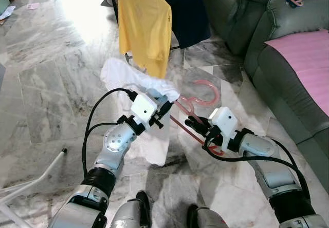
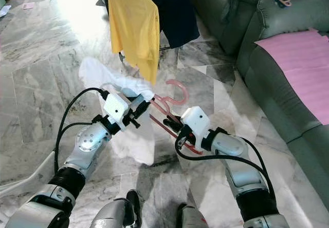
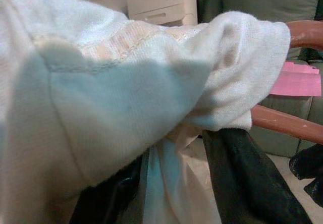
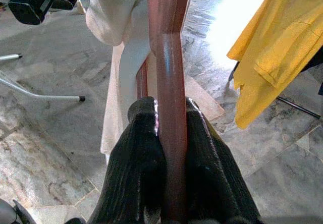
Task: Hang hanger
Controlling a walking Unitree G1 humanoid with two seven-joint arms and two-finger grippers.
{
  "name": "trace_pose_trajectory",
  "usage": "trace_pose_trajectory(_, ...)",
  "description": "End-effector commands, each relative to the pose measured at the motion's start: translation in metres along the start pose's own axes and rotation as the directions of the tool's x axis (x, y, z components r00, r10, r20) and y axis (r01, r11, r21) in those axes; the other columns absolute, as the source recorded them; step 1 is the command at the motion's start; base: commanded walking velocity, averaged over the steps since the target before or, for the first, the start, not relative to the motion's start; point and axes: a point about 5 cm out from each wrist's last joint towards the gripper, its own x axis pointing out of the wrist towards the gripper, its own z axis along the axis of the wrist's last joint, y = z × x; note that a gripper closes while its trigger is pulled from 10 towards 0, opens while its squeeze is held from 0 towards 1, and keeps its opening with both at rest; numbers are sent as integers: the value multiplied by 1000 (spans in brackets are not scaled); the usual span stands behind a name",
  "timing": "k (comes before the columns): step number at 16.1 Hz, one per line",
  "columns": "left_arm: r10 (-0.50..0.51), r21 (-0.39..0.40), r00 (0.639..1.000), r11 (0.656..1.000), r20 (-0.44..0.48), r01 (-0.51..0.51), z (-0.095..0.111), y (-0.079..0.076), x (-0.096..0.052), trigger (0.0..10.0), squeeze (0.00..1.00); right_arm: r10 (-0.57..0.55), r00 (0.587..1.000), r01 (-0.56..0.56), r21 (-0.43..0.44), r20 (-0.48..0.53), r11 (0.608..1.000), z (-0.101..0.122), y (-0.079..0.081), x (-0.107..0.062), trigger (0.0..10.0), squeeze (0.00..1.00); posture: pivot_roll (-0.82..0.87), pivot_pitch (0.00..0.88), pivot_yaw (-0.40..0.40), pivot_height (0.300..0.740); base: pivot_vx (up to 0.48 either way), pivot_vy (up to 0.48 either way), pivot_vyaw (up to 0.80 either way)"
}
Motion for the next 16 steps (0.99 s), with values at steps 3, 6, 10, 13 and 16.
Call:
trace_pose_trajectory(3, -6, 27, 997, 1000, 80, 4, 14, 2, 6, 10000, 1000, 18, 1000, -17, 9, -26, 1000, -6, 6, -2, 0, 0, -144, 186, 45, 740, 0, 0, 0)
trace_pose_trajectory(6, -6, 27, 997, 1000, 80, 4, 14, 2, 6, 10000, 1000, 18, 1000, -17, 9, -26, 1000, -6, 6, -2, 0, 0, -144, 186, 45, 740, 0, 0, 0)
trace_pose_trajectory(10, -6, 27, 997, 1000, 80, 4, 14, 2, 6, 10000, 1000, 18, 1000, -17, 9, -26, 1000, -6, 6, -2, 0, 0, -144, 186, 45, 740, 0, 0, 0)
trace_pose_trajectory(13, -6, 27, 997, 1000, 80, 4, 14, 2, 6, 10000, 1000, 18, 1000, -17, 9, -26, 1000, -6, 6, -2, 0, 0, -144, 186, 45, 740, 0, 0, 0)
trace_pose_trajectory(16, -170, -78, 962, 984, -213, 157, -47, -37, -39, 10000, 1000, -224, 964, 225, -7, -145, 974, -28, -2, 5, 0, 0, -139, 200, 48, 740, 0, 0, 0)
